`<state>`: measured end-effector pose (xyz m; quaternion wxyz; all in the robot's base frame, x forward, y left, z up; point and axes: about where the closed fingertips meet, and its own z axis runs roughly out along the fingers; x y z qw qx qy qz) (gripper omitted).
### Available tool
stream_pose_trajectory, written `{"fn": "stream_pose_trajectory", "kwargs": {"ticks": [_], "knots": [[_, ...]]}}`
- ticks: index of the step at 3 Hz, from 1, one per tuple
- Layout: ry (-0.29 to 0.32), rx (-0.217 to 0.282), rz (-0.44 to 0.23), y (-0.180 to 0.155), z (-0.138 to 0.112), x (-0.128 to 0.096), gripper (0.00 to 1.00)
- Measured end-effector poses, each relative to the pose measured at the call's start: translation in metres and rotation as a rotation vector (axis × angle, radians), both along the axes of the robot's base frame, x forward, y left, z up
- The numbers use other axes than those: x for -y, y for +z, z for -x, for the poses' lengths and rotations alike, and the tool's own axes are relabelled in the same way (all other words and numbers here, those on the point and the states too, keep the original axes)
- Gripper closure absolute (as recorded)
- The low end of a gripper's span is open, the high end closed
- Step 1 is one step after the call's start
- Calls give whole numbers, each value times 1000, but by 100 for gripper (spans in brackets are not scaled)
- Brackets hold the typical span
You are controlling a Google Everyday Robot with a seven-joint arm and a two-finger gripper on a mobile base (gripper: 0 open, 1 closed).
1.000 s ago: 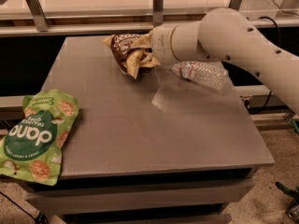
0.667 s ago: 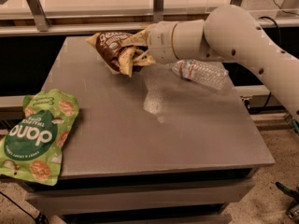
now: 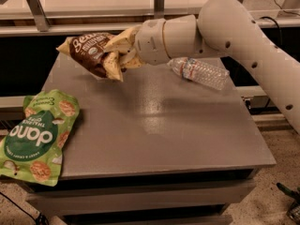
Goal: Move brown chip bag near green rice chip bag
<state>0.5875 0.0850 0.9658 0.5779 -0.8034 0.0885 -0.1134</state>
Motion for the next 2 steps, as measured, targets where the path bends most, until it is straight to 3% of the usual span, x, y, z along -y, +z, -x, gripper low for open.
{"fn": "stream_pose_trajectory", "kwargs": {"ticks": [1, 2], "knots": [[0, 0, 0, 0, 0, 0, 100], [50, 33, -14, 3, 5, -9, 100]]}}
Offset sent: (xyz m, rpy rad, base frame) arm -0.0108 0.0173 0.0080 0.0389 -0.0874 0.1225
